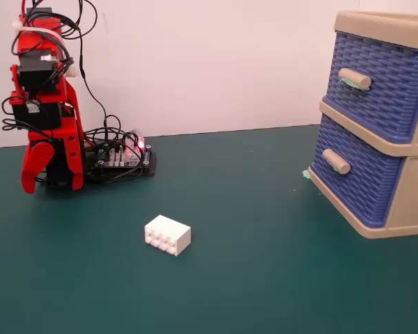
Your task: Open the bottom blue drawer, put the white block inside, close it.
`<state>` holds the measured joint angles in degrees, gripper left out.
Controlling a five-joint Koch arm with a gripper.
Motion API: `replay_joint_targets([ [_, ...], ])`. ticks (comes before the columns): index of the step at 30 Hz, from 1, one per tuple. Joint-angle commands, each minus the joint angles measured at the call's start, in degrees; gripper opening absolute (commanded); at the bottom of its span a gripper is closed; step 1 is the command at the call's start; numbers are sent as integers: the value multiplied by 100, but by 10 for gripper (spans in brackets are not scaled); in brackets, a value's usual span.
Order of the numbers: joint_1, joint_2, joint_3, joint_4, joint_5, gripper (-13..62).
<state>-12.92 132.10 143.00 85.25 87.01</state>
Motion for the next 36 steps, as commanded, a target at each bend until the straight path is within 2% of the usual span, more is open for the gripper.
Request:
replay_joint_targets([
  [1, -97, 264, 35, 923, 0, 344],
  [18, -79, 264, -105, 923, 26, 340],
  [26, -149, 255, -2698, 1187, 193, 337],
  [29, -299, 167, -3823, 1107, 844, 336],
  [31, -914, -97, -4333, 896, 1696, 336],
  [36, -3946, -896, -4359, -844, 5071, 337],
])
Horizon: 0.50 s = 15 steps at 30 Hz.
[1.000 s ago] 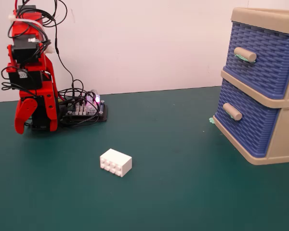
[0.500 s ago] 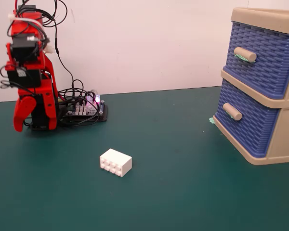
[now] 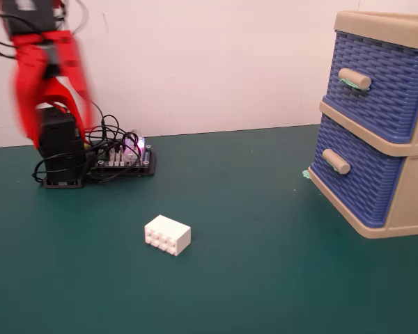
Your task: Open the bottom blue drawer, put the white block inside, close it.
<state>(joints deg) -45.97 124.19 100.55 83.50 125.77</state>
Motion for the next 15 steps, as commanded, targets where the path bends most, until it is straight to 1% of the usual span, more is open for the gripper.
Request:
replay_joint_targets([
  [1, -1160, -378, -105, -1195, 1828, 337],
  [2, -1731, -729, -62, -2013, 2540, 337],
  [3, -2021, -984, 0, -2575, 2909, 337],
  [6, -2399, -1723, 457, -4711, 3568, 337],
  [9, -2681, -1916, 1354, -6847, 3604, 337],
  [12, -3067, -2083, 2540, -9413, 3604, 337],
  [14, -3226, -2540, 2909, -11092, 3630, 337],
  [15, -3313, -2812, 2936, -11619, 3639, 337],
])
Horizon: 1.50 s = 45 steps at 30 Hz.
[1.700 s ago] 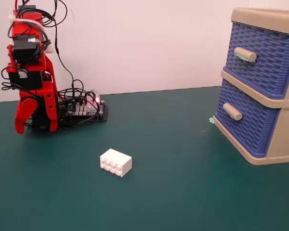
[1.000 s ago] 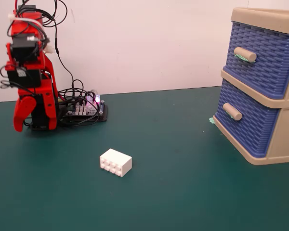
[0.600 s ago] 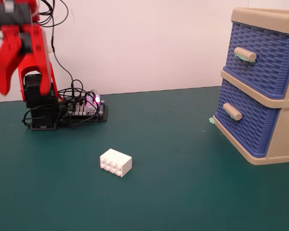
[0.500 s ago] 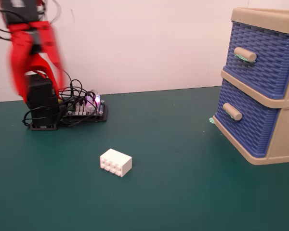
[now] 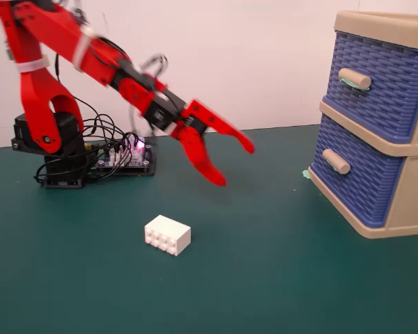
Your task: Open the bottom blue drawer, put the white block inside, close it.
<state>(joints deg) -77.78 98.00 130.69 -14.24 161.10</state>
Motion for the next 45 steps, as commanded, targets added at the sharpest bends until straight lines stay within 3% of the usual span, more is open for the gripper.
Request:
replay_joint_targets([
  [1, -229, -527, -88, -2329, 114, 336],
  [10, -299, -3463, -1494, -4614, 598, 333],
  [24, -352, -4570, -3867, -4166, 826, 316],
  [36, -712, -4896, -4957, -3050, 747, 125],
  [42, -738, -4896, -4957, -2531, 747, -80],
  [45, -721, -4887, -4939, -2452, 747, -81],
])
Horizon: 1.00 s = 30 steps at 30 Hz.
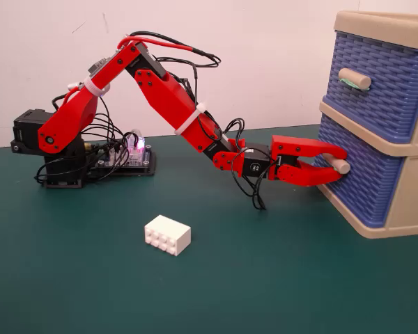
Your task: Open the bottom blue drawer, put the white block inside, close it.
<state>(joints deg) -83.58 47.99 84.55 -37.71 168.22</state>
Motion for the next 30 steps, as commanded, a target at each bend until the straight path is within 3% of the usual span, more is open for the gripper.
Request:
replay_joint_targets([
  [1, -132, 149, -272, -105, 35, -81],
  [6, -114, 896, 853, -105, 79, -81],
  [17, 466, 3665, 4588, -88, 132, -71],
  [19, 571, 3744, 4702, -9, 114, 70],
  [21, 580, 3771, 4693, 18, 88, 301],
  [22, 571, 3814, 4702, 26, 88, 337],
  [26, 598, 4729, 4904, 308, 26, 341],
  [30, 835, 6495, 5019, 2979, -149, 338],
])
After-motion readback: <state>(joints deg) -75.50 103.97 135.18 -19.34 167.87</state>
